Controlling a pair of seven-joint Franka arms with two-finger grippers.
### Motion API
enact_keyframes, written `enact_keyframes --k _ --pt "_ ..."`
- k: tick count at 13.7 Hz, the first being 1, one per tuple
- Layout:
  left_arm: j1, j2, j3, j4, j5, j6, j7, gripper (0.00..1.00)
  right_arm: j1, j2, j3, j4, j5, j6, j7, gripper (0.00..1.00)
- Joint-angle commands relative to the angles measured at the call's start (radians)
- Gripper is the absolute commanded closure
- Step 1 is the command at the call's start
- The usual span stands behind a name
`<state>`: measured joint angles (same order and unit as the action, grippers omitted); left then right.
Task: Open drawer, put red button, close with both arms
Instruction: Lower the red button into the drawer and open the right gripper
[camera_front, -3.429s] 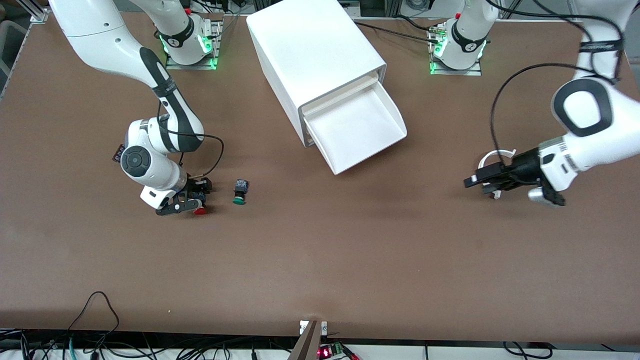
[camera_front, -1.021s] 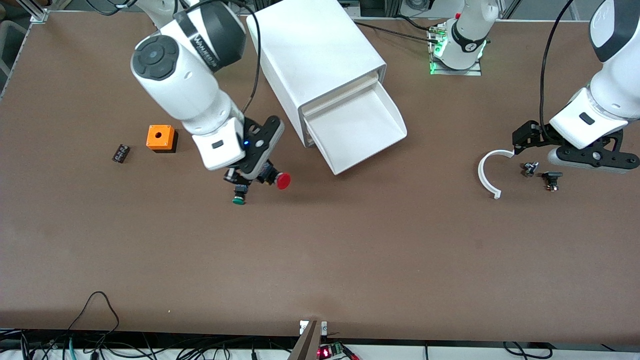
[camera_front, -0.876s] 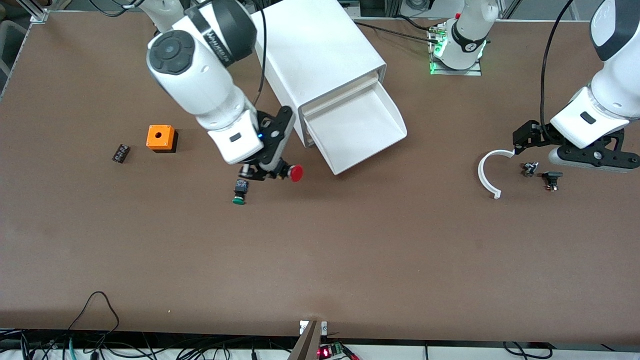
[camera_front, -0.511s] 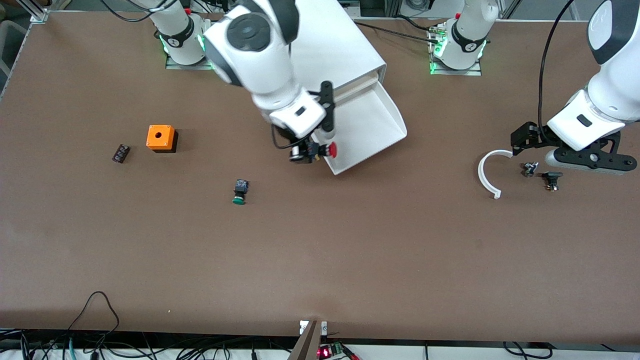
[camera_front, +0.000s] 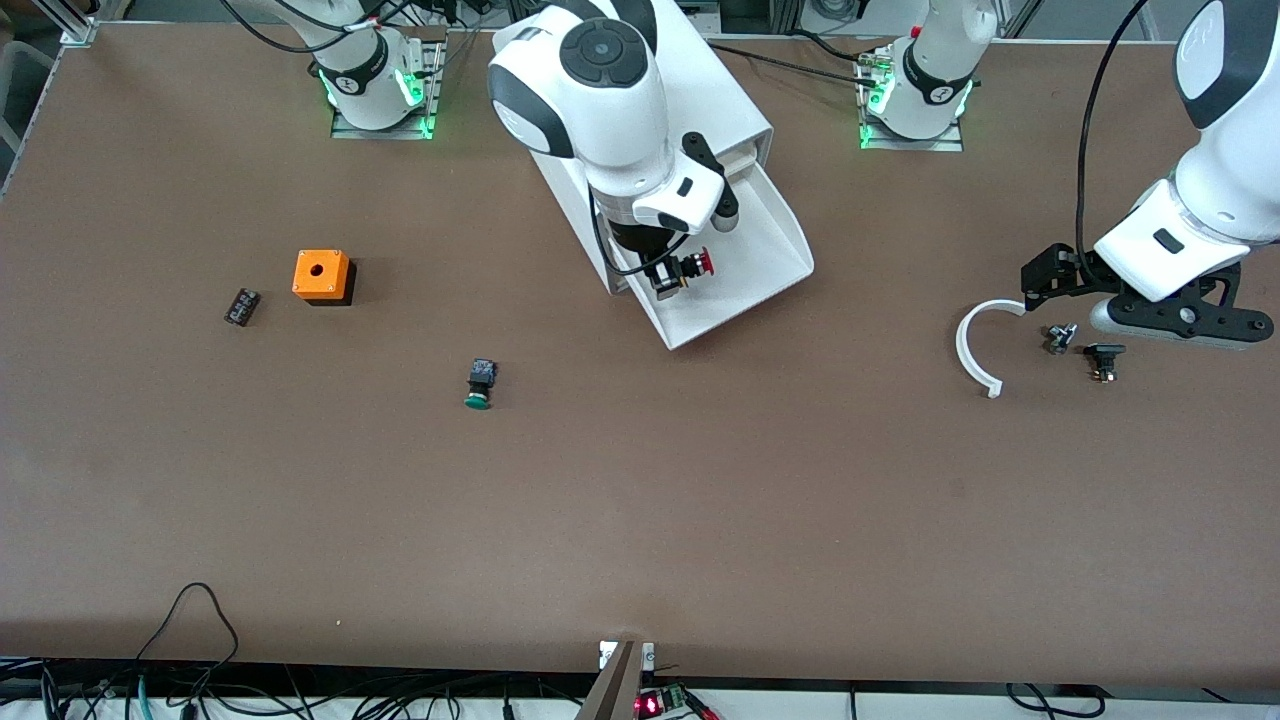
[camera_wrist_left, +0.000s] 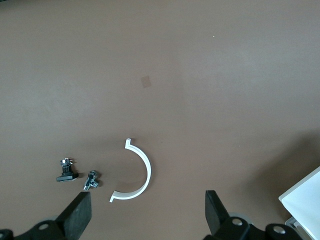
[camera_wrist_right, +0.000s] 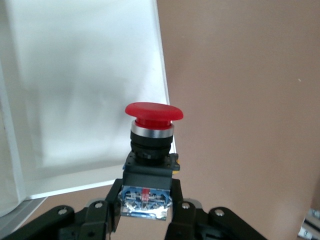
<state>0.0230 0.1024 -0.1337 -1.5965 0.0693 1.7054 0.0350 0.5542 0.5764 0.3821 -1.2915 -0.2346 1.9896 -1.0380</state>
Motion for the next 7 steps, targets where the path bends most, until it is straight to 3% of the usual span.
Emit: enact_keyframes --k 1,7 --pt "0.002 0.01 -0.001 0.026 -0.005 -0.02 0.002 0.0 0.046 0.042 -0.003 0.051 -0.058 -0.034 -0.028 0.75" --pt "0.003 0.014 0.0 0.026 -0.012 -0.018 0.002 0.0 0.092 0.097 -0.011 0.049 -0.066 -0.025 -0.01 0.74"
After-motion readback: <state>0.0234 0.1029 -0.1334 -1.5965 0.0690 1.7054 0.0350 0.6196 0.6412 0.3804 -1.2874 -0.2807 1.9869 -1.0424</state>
